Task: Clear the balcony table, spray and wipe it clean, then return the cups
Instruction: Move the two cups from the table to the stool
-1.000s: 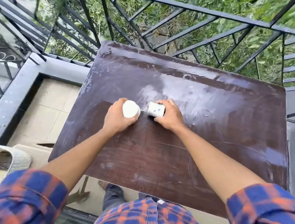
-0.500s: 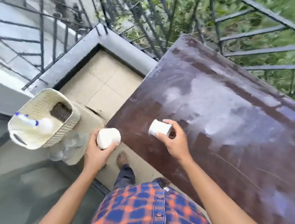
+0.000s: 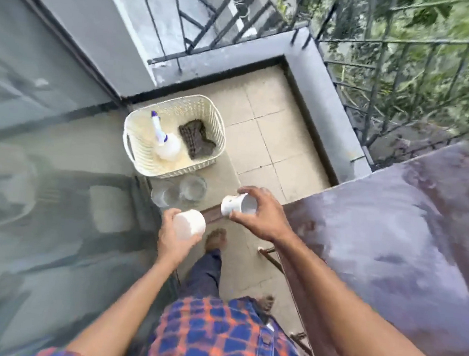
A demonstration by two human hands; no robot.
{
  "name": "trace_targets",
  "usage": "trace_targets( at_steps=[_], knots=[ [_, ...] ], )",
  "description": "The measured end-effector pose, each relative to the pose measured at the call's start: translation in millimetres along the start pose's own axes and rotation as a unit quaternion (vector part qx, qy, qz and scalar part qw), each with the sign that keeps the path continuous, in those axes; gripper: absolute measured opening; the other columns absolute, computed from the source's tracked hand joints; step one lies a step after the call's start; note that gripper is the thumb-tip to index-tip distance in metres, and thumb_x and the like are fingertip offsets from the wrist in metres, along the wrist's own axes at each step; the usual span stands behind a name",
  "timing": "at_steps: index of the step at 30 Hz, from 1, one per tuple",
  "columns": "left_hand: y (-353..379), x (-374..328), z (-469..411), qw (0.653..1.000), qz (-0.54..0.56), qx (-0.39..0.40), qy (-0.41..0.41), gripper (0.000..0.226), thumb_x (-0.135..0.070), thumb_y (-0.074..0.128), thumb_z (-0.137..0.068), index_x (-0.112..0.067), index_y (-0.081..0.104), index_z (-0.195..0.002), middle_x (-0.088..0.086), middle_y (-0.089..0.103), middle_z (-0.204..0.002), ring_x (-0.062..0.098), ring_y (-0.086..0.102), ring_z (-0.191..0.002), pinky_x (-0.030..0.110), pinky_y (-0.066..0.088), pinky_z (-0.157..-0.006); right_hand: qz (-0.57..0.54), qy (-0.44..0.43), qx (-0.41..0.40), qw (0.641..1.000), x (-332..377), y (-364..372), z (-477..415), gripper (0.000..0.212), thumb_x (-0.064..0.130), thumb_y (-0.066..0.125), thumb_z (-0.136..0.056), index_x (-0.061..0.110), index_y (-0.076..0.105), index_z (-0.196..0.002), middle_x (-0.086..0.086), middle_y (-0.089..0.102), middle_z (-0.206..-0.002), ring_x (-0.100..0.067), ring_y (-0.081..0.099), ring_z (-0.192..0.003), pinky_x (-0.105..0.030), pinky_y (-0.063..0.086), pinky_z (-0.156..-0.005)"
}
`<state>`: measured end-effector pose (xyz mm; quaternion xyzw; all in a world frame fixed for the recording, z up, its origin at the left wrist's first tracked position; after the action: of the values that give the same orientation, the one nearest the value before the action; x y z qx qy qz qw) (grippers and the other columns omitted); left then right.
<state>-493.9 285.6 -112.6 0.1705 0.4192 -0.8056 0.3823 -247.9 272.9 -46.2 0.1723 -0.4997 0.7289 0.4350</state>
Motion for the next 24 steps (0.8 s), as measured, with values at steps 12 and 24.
trace_targets(
  at_steps=[12,24],
  knots=[
    [-25.0,-17.0,-59.5,0.998,0.045,0.038,-0.028,0.092,-0.024,0.090,-0.066,-0.020,0.035,-0.140,0.004,0.052,-0.122,0.024,0.056,-0.106,0.027,0.039,-0.079,0.203,0.097,0.010,0.974,-6.3,77.6,-155.3,0.065,0.053,0.076,-0.070,0.026,0.058,-0.127,-0.003,0.058,-0.124,-0.030,0.052,-0.118,-0.042,0.049,-0.095],
    [-27.0,4.2,-77.3,0.993,0.082,0.017,-0.080,0.080,-0.011,0.089,-0.069,-0.016,0.054,-0.141,-0.005,0.049,-0.131,0.021,0.050,-0.129,0.027,0.039,-0.100,0.292,0.057,0.017,0.954,-34.2,133.0,-191.1,0.065,0.042,0.079,-0.070,0.023,0.054,-0.128,-0.006,0.053,-0.122,-0.031,0.048,-0.117,-0.046,0.045,-0.090]
  ],
)
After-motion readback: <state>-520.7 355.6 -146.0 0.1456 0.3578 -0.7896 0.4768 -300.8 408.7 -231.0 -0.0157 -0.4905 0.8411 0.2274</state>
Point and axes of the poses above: each hand's wrist, its own z-axis away from the middle knuckle, its own y-axis out of the palm, x = y × z, the point moved 1 cm from there along -z, towards the middle knuckle
